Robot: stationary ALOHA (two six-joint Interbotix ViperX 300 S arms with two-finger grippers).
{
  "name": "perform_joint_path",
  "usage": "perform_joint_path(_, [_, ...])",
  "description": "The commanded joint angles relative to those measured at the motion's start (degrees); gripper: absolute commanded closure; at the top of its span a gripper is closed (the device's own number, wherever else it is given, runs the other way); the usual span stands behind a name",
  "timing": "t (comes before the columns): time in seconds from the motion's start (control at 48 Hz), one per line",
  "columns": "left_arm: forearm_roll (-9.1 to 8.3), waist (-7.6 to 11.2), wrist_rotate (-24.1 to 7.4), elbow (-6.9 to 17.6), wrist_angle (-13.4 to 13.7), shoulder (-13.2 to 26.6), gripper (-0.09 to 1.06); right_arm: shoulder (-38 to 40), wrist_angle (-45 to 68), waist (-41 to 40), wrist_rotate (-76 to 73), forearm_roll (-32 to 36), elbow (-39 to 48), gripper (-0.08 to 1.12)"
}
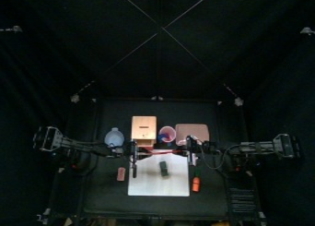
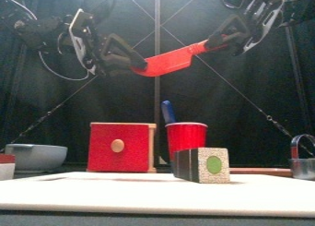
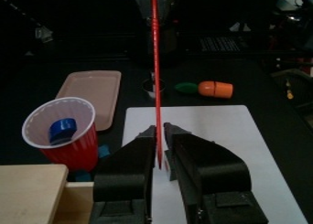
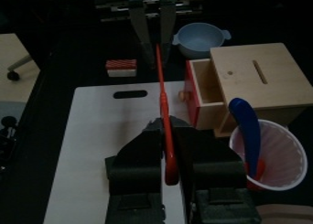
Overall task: Place sushi on board then cut the sushi with the knife then place the pieces on the plate
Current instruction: Cut the sushi into 4 pieces
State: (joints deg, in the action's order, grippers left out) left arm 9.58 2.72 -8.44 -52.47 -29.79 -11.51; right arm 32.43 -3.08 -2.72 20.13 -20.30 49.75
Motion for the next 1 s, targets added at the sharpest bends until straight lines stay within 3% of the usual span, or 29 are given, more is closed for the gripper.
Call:
perform_joint_path(0.021, [0.26,0.18,0.00,0.79,-0.26,-0.53,0.44,0.09,0.53,0.35,0.18,0.62,1.23,0.67])
perform_joint_path(0.104, [0.18,0.79,0.09,0.79,0.00,0.35,0.44,-0.70,0.53,0.18,-0.18,1.41,3.34,0.67])
perform_joint_path(0.271, [0.35,5.27,0.18,2.02,0.79,7.82,0.44,-3.25,0.62,0.26,-0.26,1.76,6.77,0.67])
perform_joint_path(0.438, [1.85,8.53,0.09,5.80,0.88,15.82,0.44,-5.98,0.62,-0.44,-0.18,1.93,8.00,0.68])
perform_joint_path(0.583, [3.69,9.23,0.09,7.65,0.88,19.16,0.44,-8.00,0.62,-0.88,-0.09,2.99,8.44,0.68])
perform_joint_path(0.75, [5.63,8.96,-0.09,7.73,0.88,20.65,0.44,-11.25,0.88,-0.97,-0.26,4.57,9.05,0.68])
perform_joint_path(1.0, [5.89,8.53,-0.09,7.91,1.14,20.30,0.44,-14.24,2.20,-0.44,-0.26,5.10,9.05,0.68])
